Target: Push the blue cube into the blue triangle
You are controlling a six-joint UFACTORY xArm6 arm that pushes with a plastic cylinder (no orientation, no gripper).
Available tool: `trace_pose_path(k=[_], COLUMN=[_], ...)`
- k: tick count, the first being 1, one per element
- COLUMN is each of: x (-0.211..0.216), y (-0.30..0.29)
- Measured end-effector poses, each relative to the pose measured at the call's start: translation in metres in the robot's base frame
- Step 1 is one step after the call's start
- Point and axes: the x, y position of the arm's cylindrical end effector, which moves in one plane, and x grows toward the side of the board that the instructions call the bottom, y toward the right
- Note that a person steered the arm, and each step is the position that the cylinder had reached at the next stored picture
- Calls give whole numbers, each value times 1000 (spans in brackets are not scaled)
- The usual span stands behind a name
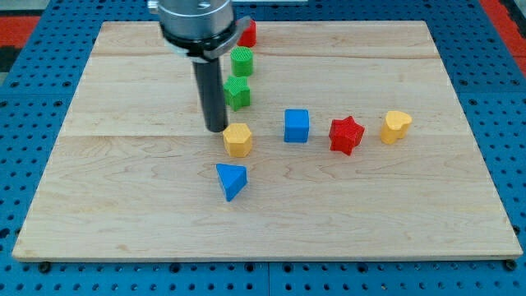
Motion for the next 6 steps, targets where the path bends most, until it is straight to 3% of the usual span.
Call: trace_pose_path(k=[3, 5, 6], x=[-14, -6, 19], y=[108, 130, 137])
